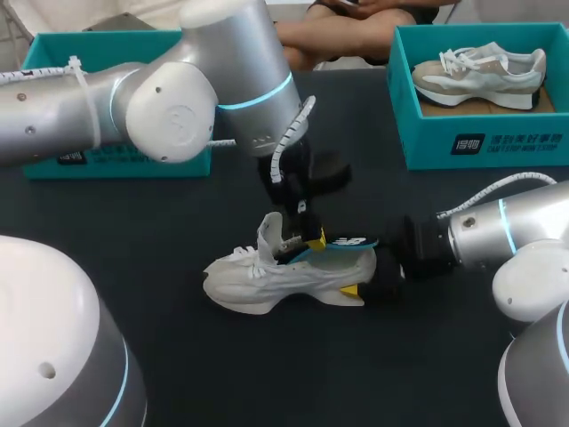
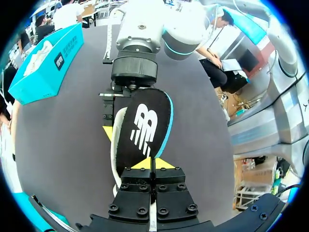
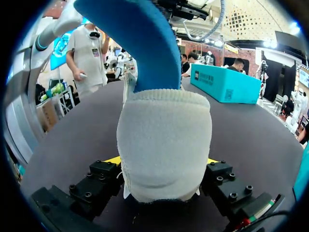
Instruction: Take the shoe out of the shoebox, open the shoe tongue, remove and reinsert the insole, then place the shoe into the shoebox
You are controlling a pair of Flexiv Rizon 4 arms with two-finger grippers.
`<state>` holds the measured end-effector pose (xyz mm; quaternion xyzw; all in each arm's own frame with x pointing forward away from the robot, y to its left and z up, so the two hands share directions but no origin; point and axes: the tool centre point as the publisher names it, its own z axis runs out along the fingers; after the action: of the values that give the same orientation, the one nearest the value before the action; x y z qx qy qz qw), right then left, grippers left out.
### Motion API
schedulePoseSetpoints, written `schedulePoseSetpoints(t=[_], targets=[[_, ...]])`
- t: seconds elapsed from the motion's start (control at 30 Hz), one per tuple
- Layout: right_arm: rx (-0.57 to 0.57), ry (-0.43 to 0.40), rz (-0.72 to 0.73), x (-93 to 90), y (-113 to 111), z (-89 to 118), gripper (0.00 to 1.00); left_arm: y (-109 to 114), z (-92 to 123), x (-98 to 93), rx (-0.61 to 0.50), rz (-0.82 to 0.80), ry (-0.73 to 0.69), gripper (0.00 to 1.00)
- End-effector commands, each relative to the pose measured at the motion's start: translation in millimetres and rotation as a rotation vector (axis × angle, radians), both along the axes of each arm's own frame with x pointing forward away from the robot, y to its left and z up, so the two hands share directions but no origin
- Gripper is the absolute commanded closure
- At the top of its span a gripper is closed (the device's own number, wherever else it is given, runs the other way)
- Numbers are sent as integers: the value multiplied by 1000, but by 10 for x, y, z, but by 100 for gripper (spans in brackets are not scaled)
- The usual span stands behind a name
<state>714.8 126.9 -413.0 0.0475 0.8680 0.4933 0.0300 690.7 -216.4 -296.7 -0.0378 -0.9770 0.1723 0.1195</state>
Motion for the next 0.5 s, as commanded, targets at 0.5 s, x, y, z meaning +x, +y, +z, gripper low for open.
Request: schedulePoseSetpoints(t=[0.5], targets=[[-6,0,-3,7,28,-54,100,-66,-135,-134,-102,17,-194,60]])
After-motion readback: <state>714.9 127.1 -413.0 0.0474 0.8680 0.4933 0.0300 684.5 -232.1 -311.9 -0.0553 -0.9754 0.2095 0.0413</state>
